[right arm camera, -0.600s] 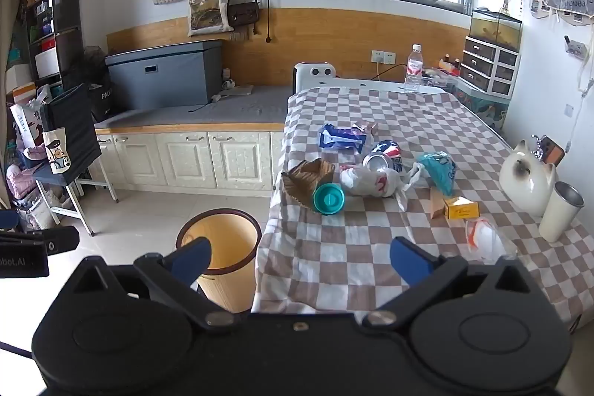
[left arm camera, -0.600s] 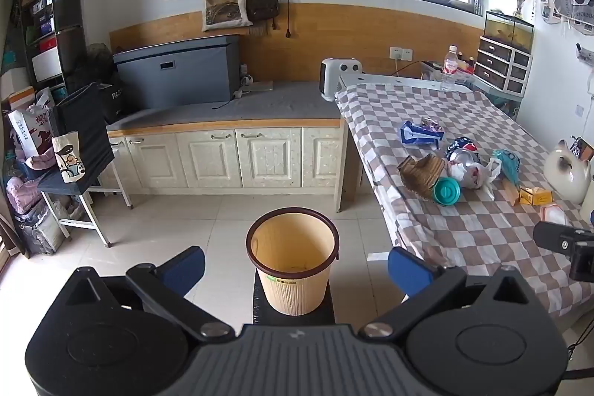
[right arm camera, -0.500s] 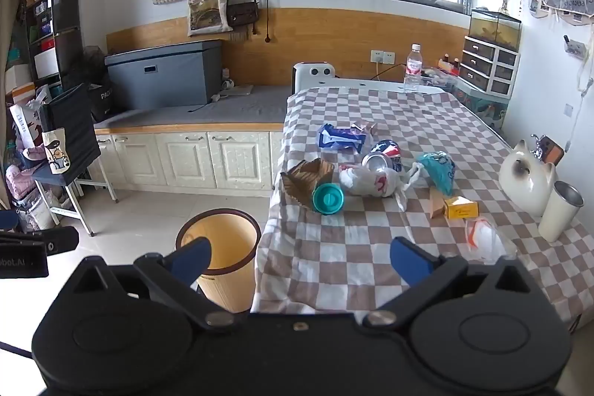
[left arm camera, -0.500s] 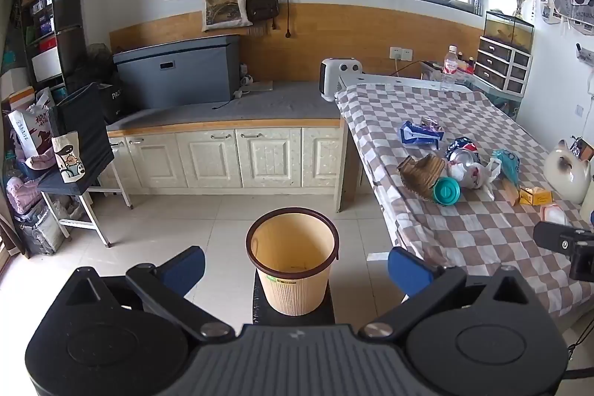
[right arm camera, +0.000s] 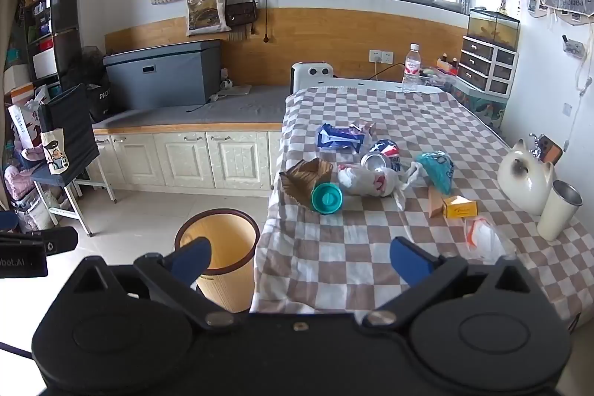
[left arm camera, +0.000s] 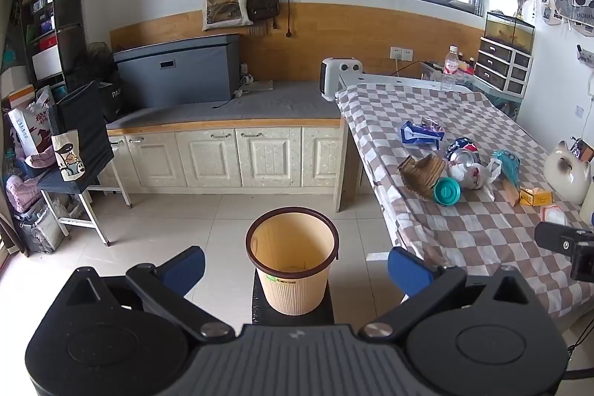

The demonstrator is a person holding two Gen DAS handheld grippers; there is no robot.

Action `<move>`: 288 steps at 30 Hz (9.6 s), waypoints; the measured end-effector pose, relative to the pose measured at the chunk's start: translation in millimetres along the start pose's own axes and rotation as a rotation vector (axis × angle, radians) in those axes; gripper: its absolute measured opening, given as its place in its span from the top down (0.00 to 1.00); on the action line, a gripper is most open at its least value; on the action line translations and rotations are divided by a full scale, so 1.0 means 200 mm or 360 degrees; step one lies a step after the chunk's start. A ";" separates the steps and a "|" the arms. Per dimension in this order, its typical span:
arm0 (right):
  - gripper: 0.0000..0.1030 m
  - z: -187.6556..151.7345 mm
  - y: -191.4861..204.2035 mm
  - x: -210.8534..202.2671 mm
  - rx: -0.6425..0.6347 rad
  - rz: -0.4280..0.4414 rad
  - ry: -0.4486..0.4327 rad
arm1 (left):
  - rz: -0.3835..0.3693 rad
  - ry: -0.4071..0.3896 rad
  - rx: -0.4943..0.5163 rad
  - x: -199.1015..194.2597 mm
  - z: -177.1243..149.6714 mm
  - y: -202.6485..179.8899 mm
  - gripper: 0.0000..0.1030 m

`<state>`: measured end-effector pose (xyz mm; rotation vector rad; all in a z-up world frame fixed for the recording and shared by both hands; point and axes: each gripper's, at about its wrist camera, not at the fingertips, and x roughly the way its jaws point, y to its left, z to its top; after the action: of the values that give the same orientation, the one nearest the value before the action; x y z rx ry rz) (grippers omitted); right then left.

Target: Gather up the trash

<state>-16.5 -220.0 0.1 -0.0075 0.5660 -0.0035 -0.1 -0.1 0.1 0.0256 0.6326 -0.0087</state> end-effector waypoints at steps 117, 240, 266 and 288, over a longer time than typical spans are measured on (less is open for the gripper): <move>0.00 -0.03 -0.79 0.14 0.0469 -0.0577 0.0000 | -0.0482 0.0030 0.0316 0.63 0.35 -0.71 0.00; 0.51 0.52 -0.26 0.81 0.0158 -0.0083 0.0189 | -0.0479 0.0160 0.0094 1.01 0.68 -0.22 0.97; 0.51 0.86 0.61 1.96 0.0039 0.0216 0.0485 | -0.0371 0.0505 -0.0148 1.97 0.90 0.58 0.97; 0.51 0.29 0.64 2.85 0.0325 0.0217 0.1165 | -0.0565 0.1218 -0.0097 2.94 0.34 0.41 0.97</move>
<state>496.4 -94.9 -258.2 0.2399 1.2947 0.0716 516.2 80.4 -291.5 -0.1501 1.3958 -0.3360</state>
